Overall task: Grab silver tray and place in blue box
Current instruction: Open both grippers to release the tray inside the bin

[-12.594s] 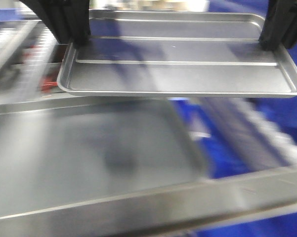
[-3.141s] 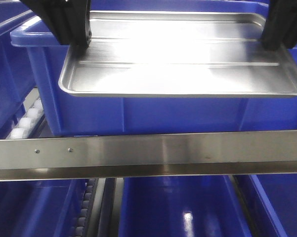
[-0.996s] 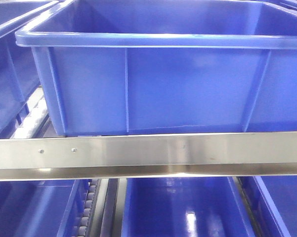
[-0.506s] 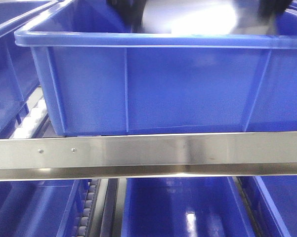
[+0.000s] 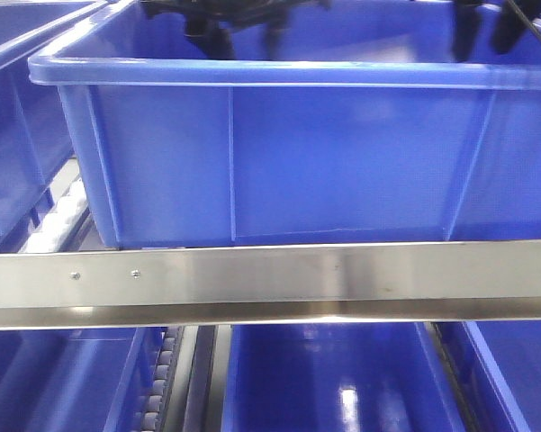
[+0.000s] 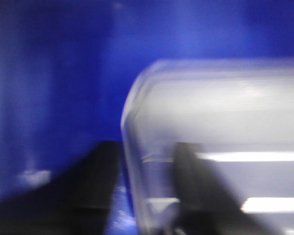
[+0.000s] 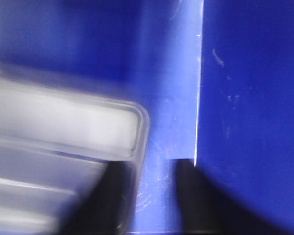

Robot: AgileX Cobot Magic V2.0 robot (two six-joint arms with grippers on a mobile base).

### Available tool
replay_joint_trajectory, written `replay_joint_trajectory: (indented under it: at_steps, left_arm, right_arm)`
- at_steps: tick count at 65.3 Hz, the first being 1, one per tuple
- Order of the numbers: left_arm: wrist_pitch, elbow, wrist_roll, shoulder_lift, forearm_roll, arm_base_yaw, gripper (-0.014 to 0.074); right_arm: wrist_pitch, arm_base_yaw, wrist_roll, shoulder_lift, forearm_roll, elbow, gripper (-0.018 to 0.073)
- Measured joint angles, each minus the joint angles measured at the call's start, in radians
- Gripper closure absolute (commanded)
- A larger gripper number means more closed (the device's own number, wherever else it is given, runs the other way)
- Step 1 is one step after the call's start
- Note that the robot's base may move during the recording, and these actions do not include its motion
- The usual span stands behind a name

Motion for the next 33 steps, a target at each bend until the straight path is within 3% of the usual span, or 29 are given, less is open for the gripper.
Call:
replay_joint_trajectory:
  at_steps: [9, 18, 33]
  left_arm:
    - [-0.007, 0.0, 0.003, 0.0, -0.002, 0.0, 0.016]
    - [0.0, -0.002, 0.004, -0.002, -0.002, 0.0, 0.0204]
    - [0.076, -0.002, 0.044, -0.094, -0.005, -0.004, 0.0391]
  right_arm:
    - [0.004, 0.0, -0.001, 0.0, 0.0, 0.001, -0.0049]
    - [0.013, 0.0, -0.001, -0.011, 0.002, 0.001, 0.0012]
    - [0.056, 0.0, -0.002, -0.119, 0.027, 0.001, 0.0293]
